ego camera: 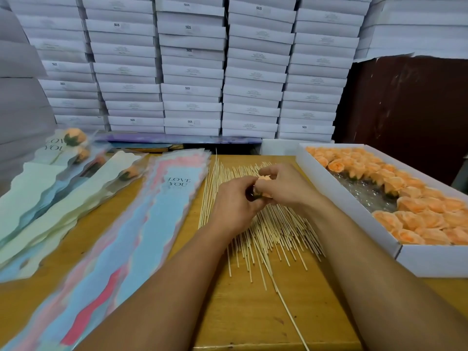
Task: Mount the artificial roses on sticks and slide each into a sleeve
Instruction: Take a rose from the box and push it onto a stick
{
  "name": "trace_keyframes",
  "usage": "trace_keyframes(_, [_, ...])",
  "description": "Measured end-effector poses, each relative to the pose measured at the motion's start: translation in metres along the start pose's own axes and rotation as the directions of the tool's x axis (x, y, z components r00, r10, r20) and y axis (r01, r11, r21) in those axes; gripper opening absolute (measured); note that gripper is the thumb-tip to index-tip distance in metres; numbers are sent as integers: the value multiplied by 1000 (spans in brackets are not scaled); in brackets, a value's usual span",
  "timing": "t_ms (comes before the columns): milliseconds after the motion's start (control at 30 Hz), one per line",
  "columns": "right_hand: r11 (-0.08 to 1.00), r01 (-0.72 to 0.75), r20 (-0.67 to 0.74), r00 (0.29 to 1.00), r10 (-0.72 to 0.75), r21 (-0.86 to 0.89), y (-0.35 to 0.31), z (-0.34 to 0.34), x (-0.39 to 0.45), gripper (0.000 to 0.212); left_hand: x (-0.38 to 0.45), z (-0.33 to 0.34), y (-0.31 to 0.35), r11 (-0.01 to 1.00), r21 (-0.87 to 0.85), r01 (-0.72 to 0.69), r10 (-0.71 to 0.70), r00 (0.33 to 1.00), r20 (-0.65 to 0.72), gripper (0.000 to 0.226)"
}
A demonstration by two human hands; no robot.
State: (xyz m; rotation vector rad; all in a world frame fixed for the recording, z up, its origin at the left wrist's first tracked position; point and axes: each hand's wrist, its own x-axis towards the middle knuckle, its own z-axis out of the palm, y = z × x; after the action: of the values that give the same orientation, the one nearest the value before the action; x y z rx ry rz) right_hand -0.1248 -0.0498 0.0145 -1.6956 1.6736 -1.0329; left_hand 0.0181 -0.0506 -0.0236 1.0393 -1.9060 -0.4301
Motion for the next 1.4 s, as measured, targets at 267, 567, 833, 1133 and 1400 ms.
trace_keyframes(267, [988,-75,-104,991,89,135,14,-6,-3,25,5,-4,-5,977,-50,206,-212,962,-174,11])
trace_keyframes(567, [731,-62,-70,997,21,-679,2,35,-1,41,8,-8,-5,943,-175,283,-319,918,-237,11])
trace_keyframes(833, [847,-167,-85,986,144,-505,5,27,0,25,8,-9,-3,933,-190,306,-344,913,-219,12])
trace_keyframes(1133, [965,-257,108,959,261,-43,11,6,-9,16,8,-11,-3,915,-234,329,-377,903,-204,13])
trace_keyframes(1400, [932,-339,245,922,301,132,10,-4,-17,9,8,-12,-3,900,-257,353,-408,890,-205,13])
